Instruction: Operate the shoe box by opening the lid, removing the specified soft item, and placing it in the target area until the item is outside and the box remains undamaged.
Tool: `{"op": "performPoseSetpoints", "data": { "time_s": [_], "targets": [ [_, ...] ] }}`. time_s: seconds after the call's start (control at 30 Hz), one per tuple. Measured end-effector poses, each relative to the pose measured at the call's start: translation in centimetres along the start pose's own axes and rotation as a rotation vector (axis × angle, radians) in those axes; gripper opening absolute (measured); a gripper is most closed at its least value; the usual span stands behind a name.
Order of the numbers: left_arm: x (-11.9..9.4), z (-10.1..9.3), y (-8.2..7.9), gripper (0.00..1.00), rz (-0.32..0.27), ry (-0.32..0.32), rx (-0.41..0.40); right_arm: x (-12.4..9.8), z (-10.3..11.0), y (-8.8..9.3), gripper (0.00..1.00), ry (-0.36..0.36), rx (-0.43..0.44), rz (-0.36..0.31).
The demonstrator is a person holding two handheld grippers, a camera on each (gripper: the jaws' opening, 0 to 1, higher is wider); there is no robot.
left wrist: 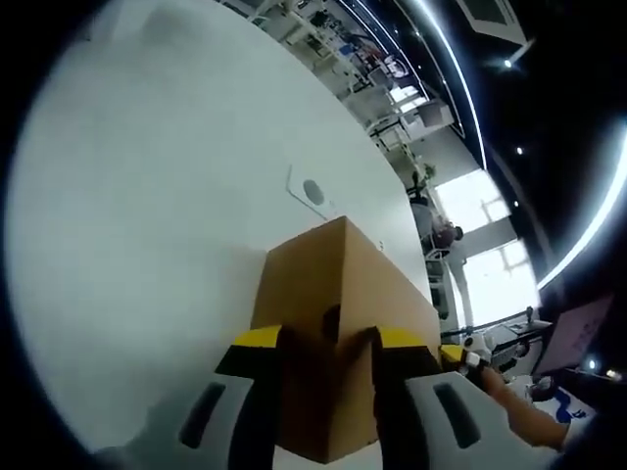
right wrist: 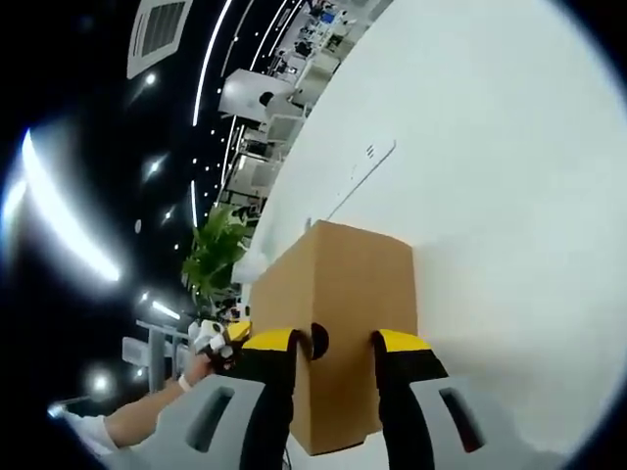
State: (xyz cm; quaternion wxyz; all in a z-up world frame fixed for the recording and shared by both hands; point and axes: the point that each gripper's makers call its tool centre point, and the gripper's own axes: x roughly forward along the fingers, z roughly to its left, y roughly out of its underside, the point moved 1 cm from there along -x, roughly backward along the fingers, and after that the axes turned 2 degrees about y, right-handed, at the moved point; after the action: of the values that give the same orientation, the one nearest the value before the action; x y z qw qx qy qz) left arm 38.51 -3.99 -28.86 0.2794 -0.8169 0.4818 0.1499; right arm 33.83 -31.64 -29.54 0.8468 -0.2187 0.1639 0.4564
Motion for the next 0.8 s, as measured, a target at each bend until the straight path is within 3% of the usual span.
{"op": "performPoseSetpoints", "data": {
  "time_s": [0.33, 0.43, 0.8],
  "targets": [
    [0.0, 0.2, 0.4, 0.34, -0.003, -0.003, -0.001, -0.4, 0.2, 0.1, 0.31, 0.005, -0.002, -0.005],
    [-0.2, -0.8, 1.4, 0.34, -0.007, -0.001, -0.005, -0.4, -0.1, 0.0, 0.31, 0.006, 0.001, -0.012],
    [-0.4, -1.6, 2.8, 0.33, -0.002, 0.003, -0.013, -1.0, -0.6, -0.3, 0.31, 0.003, 0.007, -0.029]
  ]
}}
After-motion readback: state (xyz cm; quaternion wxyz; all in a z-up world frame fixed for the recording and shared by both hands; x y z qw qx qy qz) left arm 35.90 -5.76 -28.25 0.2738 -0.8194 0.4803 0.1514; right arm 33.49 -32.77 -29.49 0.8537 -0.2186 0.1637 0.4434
